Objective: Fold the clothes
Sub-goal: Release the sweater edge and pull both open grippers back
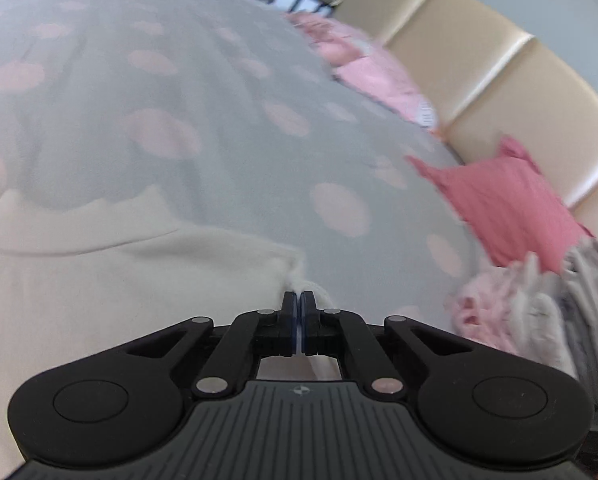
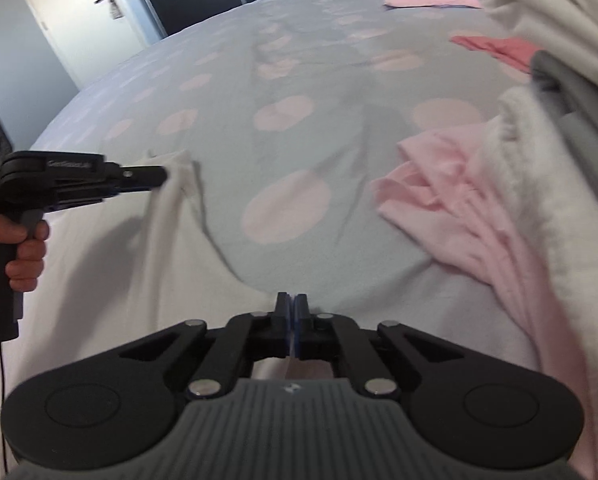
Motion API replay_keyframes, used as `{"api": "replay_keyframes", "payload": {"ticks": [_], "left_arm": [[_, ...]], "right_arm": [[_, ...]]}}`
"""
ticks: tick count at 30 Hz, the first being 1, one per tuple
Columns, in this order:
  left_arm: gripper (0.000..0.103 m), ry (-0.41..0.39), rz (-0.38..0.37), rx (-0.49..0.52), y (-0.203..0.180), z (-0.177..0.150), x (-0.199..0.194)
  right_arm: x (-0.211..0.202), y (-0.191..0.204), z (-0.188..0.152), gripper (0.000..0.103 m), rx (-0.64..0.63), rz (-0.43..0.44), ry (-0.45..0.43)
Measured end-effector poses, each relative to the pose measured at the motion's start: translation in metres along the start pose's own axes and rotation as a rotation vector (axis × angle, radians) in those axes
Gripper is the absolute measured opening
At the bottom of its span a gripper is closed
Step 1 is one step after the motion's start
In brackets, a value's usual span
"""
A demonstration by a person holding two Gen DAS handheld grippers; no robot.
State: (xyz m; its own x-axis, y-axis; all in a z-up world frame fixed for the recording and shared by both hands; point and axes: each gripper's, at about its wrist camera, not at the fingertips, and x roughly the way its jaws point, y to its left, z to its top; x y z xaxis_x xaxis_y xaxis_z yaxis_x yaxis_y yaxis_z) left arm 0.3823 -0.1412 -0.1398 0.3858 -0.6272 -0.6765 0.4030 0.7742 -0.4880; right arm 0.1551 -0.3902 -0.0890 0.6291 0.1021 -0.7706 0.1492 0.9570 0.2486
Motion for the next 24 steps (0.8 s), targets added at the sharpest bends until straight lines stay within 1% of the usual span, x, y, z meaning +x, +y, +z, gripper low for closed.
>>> {"api": "replay_keyframes", "payload": {"ticks": [2,5,6,7,8,9,10,11,13,16,19,20,22,24], "left_arm": [[0.000,0.012,0.014,-0.003,0.008,-0.004,0.007],[0.001,-0.023,-0.004,-0.033,0.011,-0.006,0.007],[0.003,-0.031,-0.006,-0.038,0.010,-0.006,0.007],[0.007,-0.031,-0.018,-0.050,0.009,-0.005,0.006],[0.016,-0.033,-0.032,-0.056,0.008,-0.005,0.003],[0.022,-0.034,-0.043,-0.062,0.006,-0.006,0.000],[0.025,-0.041,-0.028,-0.053,0.003,-0.008,-0.005],[0.029,-0.042,-0.014,-0.047,0.001,-0.011,-0.010],[0.030,-0.024,-0.012,-0.044,-0.002,-0.021,-0.018],[0.030,0.000,-0.039,-0.027,-0.008,-0.042,-0.033],[0.030,0.043,-0.044,0.030,-0.023,-0.066,-0.042],[0.030,0.058,-0.022,0.077,-0.031,-0.074,-0.044],[0.030,0.051,0.023,0.151,-0.046,-0.088,-0.051],[0.031,0.064,0.028,0.132,-0.050,-0.098,-0.060]], "right_arm": [[0.003,-0.001,-0.001,0.001,-0.004,-0.020,0.004],[0.008,0.000,-0.001,0.001,-0.007,-0.032,0.013],[0.008,0.000,-0.001,0.001,-0.008,-0.032,0.013],[0.008,-0.001,0.000,0.001,-0.002,-0.028,0.016],[0.008,-0.003,0.000,0.002,0.008,-0.019,0.019],[0.007,-0.004,0.000,0.002,0.015,-0.011,0.018],[0.006,-0.005,0.001,0.005,0.022,-0.004,0.014],[0.004,-0.004,0.001,0.009,0.017,-0.014,0.008],[0.000,-0.002,0.002,0.009,0.009,-0.032,-0.004],[-0.007,0.000,0.000,0.009,0.005,-0.027,-0.013],[-0.014,0.005,-0.003,0.009,-0.006,-0.019,-0.016],[-0.016,0.008,-0.005,0.009,-0.013,-0.019,-0.012],[-0.021,0.014,-0.009,0.010,-0.033,-0.022,0.016],[-0.030,0.019,-0.015,0.013,-0.054,-0.027,0.022]]}}
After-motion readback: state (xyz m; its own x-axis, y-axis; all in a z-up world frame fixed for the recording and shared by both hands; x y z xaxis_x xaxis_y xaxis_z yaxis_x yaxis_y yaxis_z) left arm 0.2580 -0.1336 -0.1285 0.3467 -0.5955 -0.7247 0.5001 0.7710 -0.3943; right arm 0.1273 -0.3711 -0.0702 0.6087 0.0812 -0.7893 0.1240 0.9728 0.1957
